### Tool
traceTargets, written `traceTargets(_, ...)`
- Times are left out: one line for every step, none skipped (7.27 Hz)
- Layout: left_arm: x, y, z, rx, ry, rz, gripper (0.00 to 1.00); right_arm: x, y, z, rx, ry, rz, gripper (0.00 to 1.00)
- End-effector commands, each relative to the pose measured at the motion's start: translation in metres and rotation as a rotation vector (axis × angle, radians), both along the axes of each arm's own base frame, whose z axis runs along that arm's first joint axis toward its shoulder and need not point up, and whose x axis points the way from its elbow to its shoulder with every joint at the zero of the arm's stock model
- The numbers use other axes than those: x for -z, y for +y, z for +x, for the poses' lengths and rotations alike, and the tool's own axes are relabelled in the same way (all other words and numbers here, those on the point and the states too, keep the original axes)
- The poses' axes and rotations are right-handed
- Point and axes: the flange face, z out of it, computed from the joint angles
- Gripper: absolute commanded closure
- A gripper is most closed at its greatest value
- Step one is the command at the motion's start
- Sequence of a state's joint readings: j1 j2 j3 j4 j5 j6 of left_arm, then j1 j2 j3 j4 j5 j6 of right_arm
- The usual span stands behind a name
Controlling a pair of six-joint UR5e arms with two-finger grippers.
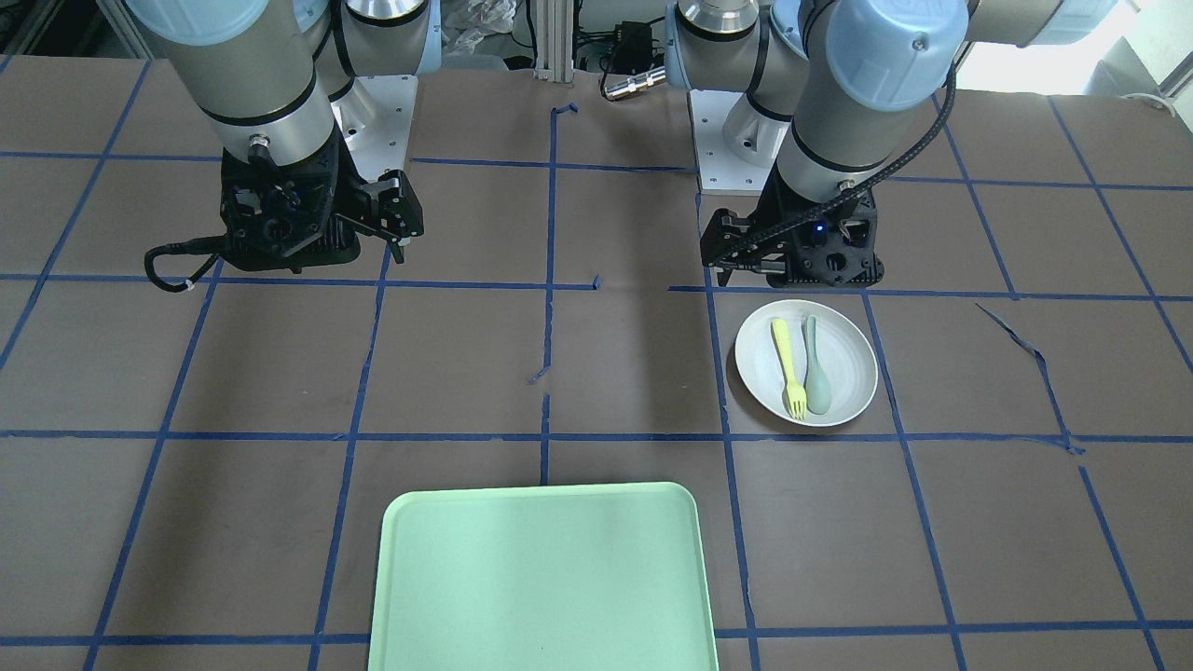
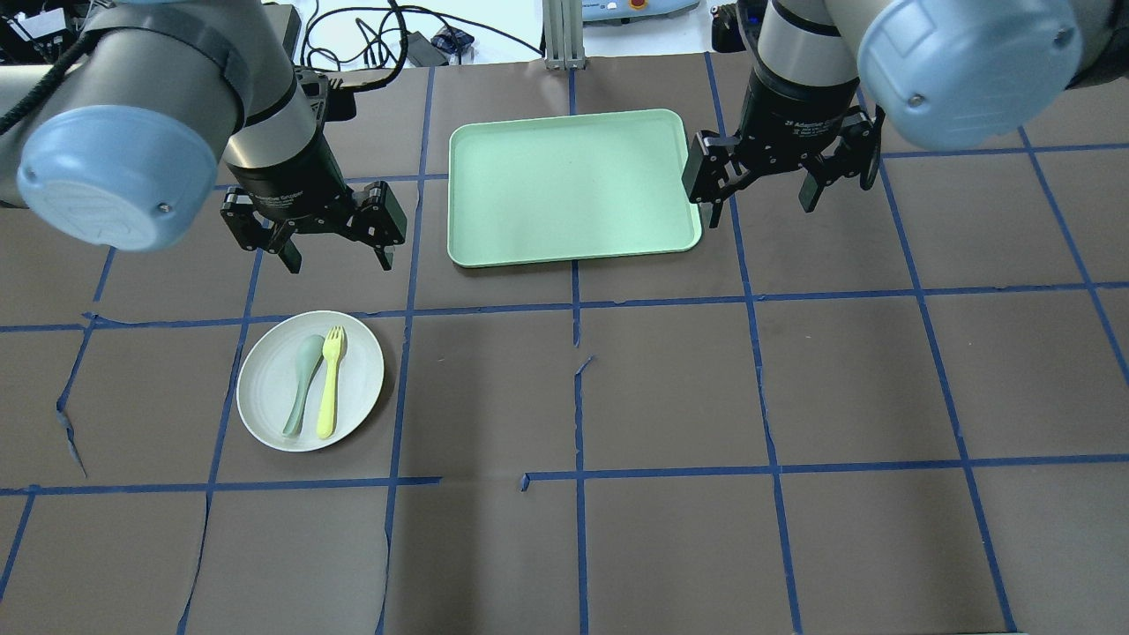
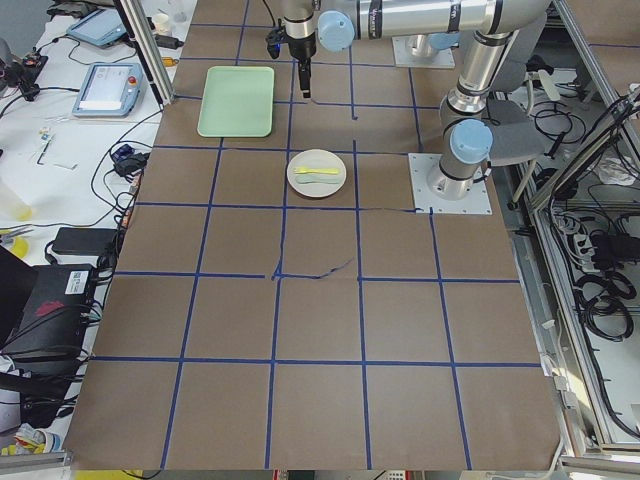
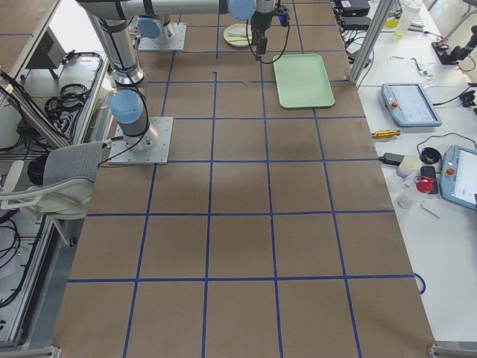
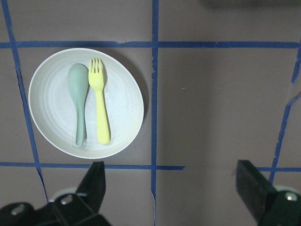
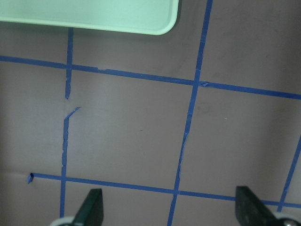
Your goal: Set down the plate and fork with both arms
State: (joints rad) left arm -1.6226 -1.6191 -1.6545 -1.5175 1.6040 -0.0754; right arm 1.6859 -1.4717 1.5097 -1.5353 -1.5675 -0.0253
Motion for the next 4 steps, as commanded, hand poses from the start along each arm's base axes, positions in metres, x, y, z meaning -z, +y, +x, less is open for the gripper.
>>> traceTargets(-0.0081, 0.0030, 0.0008, -0.001, 0.000, -0.014, 0.00, 0.0009, 0.0006, -0.0002, 0.001, 0.002, 0.001, 0.00)
traceTargets(-0.0069, 0.0025, 0.0006, 0.000, 0.002, -0.014, 0.00, 0.0045, 0.0010, 0.0008, -0.001, 0.000, 0.008, 0.00)
traceTargets(-0.0047, 0.0034, 0.0000, 0.002, 0.000, -0.010, 0.00, 0.0069, -0.0010, -0.0016, 0.006, 0.011, 0.011, 0.00)
traceTargets(0.0005, 0.0027, -0.0006, 0.005, -0.002, 0.001, 0.00, 0.0055, -0.0034, -0.0070, 0.006, 0.010, 0.008, 0.00)
